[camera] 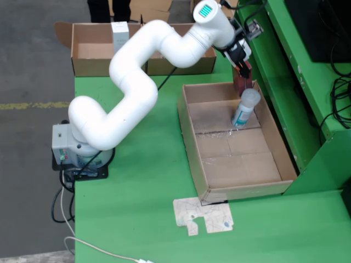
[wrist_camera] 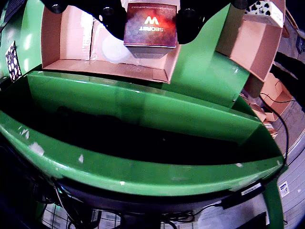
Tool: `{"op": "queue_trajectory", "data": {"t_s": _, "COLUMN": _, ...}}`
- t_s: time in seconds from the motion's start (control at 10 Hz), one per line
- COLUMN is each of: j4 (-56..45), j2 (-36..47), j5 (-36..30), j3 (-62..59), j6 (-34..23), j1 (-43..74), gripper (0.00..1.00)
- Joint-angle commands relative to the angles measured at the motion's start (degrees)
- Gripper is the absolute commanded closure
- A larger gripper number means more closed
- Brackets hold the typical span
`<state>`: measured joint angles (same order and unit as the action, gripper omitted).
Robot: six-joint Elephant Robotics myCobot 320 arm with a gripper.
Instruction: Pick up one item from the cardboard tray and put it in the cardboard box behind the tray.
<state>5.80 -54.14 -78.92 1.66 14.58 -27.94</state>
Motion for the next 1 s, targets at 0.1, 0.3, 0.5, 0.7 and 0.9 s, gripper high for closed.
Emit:
{"op": "queue_trajectory", "data": {"t_s": 0.1, "j4": -17.04, "j2": 8.76, "j5": -0.48, "j3": -1.66, "j6": 3.96, "j1": -2.98, "gripper": 1.00}}
{"op": "queue_trajectory", "data": {"t_s": 0.3, "j4": -24.11, "j2": 11.20, "j5": 0.62, "j3": -1.66, "j6": 7.14, "j1": -5.77, "gripper": 1.00}}
{"op": "queue_trajectory", "data": {"t_s": 0.5, "j4": -29.08, "j2": 12.76, "j5": 2.27, "j3": -1.66, "j6": 11.21, "j1": -8.99, "gripper": 1.00}}
{"op": "queue_trajectory", "data": {"t_s": 0.7, "j4": -29.08, "j2": 12.76, "j5": 2.27, "j3": -1.66, "j6": 11.21, "j1": -8.99, "gripper": 1.00}}
{"op": "queue_trajectory", "data": {"t_s": 0.9, "j4": -29.98, "j2": 12.86, "j5": 5.61, "j3": -1.66, "j6": 16.60, "j1": -13.58, "gripper": 1.00}}
